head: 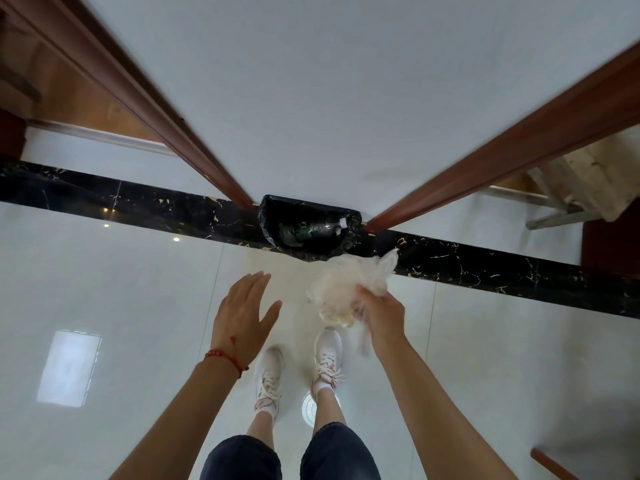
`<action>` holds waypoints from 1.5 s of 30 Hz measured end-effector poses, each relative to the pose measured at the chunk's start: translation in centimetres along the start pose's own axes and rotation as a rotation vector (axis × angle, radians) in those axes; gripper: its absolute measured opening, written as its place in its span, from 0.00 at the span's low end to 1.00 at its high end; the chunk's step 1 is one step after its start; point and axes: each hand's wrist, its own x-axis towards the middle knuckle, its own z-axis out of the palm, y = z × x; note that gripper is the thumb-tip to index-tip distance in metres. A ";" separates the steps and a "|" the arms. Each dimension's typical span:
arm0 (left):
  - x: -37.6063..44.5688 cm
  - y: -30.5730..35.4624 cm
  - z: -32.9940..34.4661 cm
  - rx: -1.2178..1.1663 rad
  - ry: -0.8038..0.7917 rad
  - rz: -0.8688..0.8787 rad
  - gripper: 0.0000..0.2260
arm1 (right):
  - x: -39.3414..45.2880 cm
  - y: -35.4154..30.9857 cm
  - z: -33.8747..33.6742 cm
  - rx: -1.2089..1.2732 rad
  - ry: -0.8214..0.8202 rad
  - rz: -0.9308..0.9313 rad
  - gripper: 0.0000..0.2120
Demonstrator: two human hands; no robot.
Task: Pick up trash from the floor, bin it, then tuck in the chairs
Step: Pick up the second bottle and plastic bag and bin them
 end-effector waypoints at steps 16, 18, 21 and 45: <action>-1.0 -1.3 -2.0 -0.024 0.027 -0.014 0.26 | 3.8 -3.3 5.9 -0.151 -0.049 0.020 0.27; -1.0 -1.1 -2.2 -0.018 0.020 -0.018 0.27 | 3.0 -3.0 5.4 -0.293 -0.024 -0.097 0.27; -1.2 -0.7 -2.7 -0.002 0.018 -0.015 0.28 | 1.0 -2.8 4.9 -0.463 -0.041 -0.252 0.25; -6.8 6.1 -13.2 0.210 0.030 0.294 0.33 | -19.1 -4.3 -2.8 -1.102 0.216 -1.072 0.26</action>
